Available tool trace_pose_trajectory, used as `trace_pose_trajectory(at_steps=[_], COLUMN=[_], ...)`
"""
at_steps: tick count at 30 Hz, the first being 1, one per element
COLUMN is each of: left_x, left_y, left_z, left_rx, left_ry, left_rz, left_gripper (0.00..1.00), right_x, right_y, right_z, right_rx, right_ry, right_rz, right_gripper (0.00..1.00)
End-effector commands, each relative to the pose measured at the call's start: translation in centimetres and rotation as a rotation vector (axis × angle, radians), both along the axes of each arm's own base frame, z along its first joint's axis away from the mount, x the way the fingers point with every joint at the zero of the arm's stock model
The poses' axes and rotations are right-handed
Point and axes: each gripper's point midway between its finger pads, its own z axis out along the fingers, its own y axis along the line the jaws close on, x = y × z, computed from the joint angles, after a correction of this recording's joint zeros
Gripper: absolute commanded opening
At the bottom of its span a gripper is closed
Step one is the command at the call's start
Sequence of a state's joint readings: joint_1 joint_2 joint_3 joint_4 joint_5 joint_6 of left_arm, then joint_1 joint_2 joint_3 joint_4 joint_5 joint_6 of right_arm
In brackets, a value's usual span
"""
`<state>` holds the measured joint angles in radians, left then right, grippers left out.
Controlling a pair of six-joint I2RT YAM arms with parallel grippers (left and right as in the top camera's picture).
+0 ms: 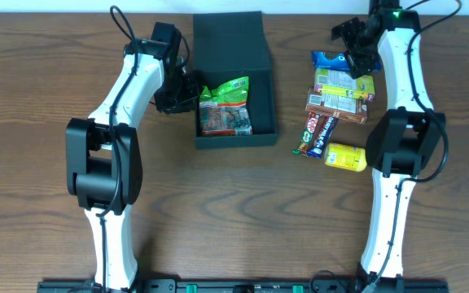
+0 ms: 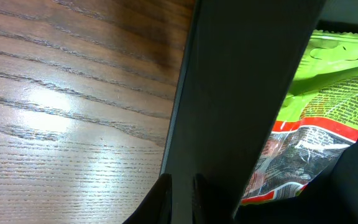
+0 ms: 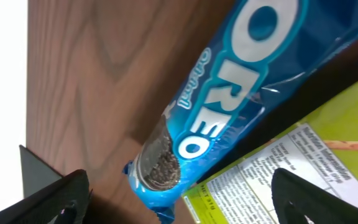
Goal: Pack container
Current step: 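Reach the right gripper to the blue Oreo pack and grasp it, then carry the Oreo pack left and lower it into the black box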
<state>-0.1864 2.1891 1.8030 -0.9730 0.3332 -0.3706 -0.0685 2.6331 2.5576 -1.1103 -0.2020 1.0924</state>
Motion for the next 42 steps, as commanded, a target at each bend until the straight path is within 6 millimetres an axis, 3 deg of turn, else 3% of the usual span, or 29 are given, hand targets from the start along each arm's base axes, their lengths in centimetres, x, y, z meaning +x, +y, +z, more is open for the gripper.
trace_pose_trajectory(at_steps=[1,15,29,38,42], left_x=[-0.5,-0.5,-0.5,-0.4,-0.5], left_y=[0.0,0.0,0.2,0.2,0.3], left_z=[-0.3,-0.4,-0.4,-0.4,-0.4], left_rx=[0.003,0.007,0.015,0.019,0.022], left_ry=[0.02,0.021,0.021,0.019,0.019], left_rz=[0.008,0.008,0.01,0.01,0.011], left_gripper=[0.13,0.13,0.14,0.14,0.14], right_x=[0.3,-0.2,0.3,0.4,0.3], right_y=[-1.6,-2.0,-4.2,-4.3,-4.3], right_z=[-0.6,-4.9,-5.6,-5.6,-5.6], right_rx=[0.0,0.051,0.055,0.057,0.057], right_ry=[0.002,0.074,0.054,0.053,0.055], right_rz=[-0.042,-0.063,-0.112,-0.117,-0.117], right_gripper=[0.92,0.91,0.89,0.8,0.66])
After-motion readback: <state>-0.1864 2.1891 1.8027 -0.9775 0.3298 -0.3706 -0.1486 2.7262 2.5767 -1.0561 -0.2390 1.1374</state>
